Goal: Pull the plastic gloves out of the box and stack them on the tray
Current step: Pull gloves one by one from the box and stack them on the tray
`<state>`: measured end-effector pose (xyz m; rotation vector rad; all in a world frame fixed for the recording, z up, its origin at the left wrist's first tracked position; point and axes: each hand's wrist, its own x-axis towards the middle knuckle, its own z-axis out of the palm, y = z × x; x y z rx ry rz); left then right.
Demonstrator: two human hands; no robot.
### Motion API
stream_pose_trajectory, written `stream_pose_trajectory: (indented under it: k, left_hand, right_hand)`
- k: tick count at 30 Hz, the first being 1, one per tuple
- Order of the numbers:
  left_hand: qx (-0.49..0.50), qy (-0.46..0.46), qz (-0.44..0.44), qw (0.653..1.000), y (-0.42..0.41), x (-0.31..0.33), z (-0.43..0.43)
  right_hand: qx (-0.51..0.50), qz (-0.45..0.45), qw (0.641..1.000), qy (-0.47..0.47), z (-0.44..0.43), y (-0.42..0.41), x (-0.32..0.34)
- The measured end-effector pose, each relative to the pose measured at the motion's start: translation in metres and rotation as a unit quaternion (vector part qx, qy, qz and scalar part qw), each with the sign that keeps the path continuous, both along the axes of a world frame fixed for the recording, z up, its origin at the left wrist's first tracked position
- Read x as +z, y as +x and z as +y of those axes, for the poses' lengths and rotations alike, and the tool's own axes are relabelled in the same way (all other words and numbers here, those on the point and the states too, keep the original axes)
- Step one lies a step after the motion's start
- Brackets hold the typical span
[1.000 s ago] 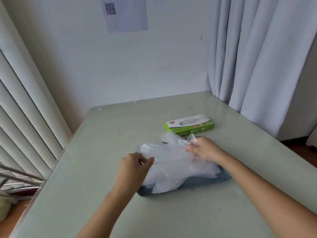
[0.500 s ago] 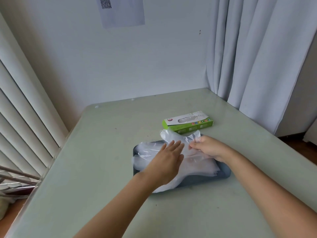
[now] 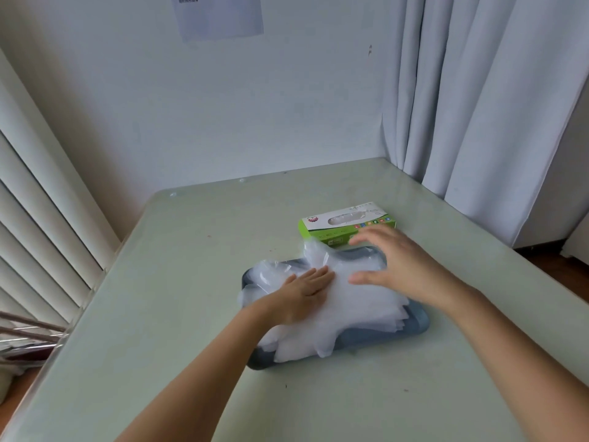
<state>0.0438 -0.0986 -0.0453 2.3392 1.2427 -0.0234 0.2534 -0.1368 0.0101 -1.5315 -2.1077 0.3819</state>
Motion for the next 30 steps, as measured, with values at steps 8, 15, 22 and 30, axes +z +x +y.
stream_pose_trajectory:
  k: [8, 15, 22, 30]
  left_hand:
    - [0.002, 0.057, 0.012, 0.998, -0.001, 0.016, 0.002]
    - [-0.021, 0.030, 0.041, 0.998, -0.006, 0.008, 0.011]
    - [-0.033, 0.035, 0.040, 0.998, -0.010, 0.004, 0.013]
    - [-0.033, 0.118, 0.064, 0.990, -0.012, -0.012, -0.001]
  right_hand:
    - [0.186, -0.120, 0.959, -0.178, -0.014, -0.004, -0.015]
    - [0.191, -0.127, 0.973, -0.027, -0.016, -0.028, -0.038]
    - [0.153, -0.081, 0.979, 0.108, -0.018, -0.049, -0.063]
    - [0.179, 0.111, 0.978, 0.004, -0.023, -0.038, -0.049]
